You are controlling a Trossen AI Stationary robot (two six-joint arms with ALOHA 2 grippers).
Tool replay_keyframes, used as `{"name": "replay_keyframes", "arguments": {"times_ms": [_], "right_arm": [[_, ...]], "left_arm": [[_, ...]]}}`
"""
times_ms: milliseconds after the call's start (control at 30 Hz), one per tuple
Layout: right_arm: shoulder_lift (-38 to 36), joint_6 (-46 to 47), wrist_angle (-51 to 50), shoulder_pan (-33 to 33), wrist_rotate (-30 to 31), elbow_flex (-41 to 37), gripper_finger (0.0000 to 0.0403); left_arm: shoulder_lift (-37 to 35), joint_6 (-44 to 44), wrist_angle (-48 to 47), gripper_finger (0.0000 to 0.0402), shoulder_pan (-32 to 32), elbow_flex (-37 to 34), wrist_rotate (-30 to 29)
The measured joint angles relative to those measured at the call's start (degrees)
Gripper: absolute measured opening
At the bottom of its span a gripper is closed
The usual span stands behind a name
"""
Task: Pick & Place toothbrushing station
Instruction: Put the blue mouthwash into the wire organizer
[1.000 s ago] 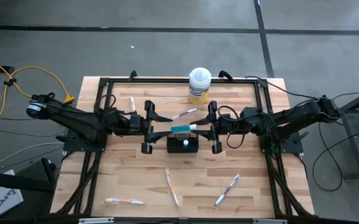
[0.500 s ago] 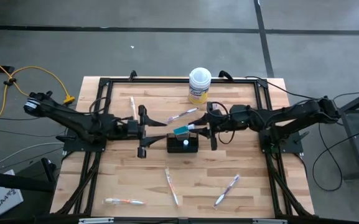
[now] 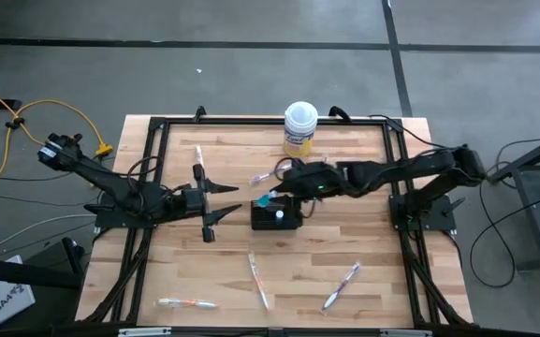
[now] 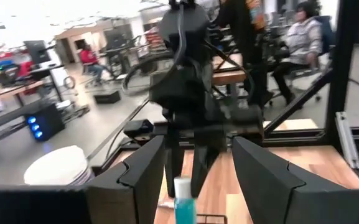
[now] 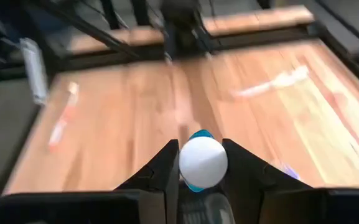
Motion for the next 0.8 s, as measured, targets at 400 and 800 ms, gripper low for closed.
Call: {"name": "replay_keyframes", "arguments": {"times_ms": [400,800], "right_arm": [[5.1,8.0,-5.8,0.0,1.7,6.6,0.0090],[5.1,13.8,-11.0,0.7,3.1,6.6,0.0090]], "left_arm": [[0.1,-0.3,-3.3,0.0183,-5.7,0.0,-13.0],[0.2,-0.3,-3.9,0.0182,-7.1,0.0,-13.7]]}}
